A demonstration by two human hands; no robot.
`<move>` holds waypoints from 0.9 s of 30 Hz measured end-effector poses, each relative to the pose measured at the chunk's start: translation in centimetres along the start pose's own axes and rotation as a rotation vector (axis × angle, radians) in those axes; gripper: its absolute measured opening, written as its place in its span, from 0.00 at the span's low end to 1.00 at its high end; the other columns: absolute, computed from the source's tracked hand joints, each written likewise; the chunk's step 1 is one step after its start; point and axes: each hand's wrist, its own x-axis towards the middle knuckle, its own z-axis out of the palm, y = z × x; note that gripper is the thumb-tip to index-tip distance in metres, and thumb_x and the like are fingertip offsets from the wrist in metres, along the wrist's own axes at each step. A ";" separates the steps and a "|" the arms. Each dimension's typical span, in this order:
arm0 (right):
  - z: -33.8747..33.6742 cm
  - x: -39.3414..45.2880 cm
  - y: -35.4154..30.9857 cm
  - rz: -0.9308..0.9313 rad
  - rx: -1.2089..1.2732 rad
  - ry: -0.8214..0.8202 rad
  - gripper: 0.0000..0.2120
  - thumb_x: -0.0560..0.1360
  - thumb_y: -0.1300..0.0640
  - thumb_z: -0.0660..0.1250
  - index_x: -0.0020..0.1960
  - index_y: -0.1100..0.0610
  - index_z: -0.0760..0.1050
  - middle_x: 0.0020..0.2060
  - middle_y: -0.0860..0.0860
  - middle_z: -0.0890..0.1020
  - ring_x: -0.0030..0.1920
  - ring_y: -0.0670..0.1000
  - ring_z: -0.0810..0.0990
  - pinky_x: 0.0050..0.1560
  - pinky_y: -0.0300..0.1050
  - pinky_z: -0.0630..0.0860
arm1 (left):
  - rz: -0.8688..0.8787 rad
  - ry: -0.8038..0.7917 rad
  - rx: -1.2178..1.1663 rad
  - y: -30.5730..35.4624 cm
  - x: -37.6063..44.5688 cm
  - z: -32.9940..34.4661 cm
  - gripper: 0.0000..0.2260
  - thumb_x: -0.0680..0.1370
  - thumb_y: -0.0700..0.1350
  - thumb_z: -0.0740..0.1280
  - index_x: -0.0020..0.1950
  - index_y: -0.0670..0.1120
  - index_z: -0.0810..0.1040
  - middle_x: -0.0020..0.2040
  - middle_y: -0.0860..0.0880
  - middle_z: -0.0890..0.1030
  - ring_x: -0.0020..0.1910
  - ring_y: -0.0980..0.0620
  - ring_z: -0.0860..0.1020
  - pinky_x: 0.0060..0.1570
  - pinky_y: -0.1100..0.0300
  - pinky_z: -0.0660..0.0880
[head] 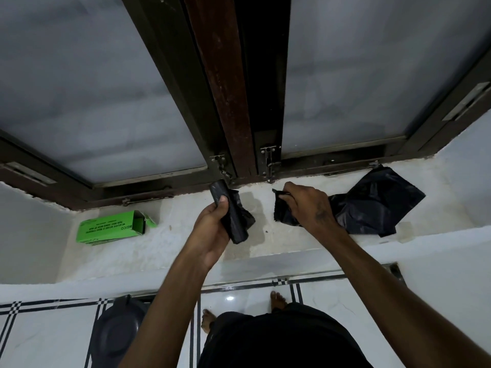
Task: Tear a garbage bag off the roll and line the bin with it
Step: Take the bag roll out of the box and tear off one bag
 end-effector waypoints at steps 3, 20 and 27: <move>0.6 -0.2 0.3 -0.040 -0.009 0.063 0.13 0.78 0.47 0.66 0.49 0.57 0.77 0.40 0.54 0.83 0.40 0.59 0.81 0.36 0.45 0.70 | -0.001 0.066 -0.031 0.1 0.0 -0.3 0.11 0.82 0.45 0.62 0.61 0.42 0.76 0.50 0.45 0.82 0.48 0.46 0.83 0.51 0.48 0.79; 0.9 -2.7 -10.6 0.146 0.948 -0.347 0.45 0.67 0.48 0.78 0.76 0.38 0.56 0.62 0.40 0.74 0.61 0.39 0.75 0.61 0.36 0.73 | 0.131 0.013 -0.178 1.3 -2.0 -2.6 0.16 0.80 0.39 0.63 0.67 0.43 0.73 0.58 0.42 0.81 0.61 0.43 0.78 0.63 0.48 0.74; 2.0 -1.3 -13.8 0.095 0.934 -0.252 0.26 0.69 0.61 0.77 0.63 0.44 0.75 0.51 0.45 0.79 0.52 0.44 0.80 0.54 0.41 0.79 | 0.241 0.108 -0.112 4.2 -2.9 -8.1 0.14 0.77 0.34 0.66 0.61 0.44 0.77 0.54 0.45 0.81 0.56 0.48 0.79 0.54 0.55 0.79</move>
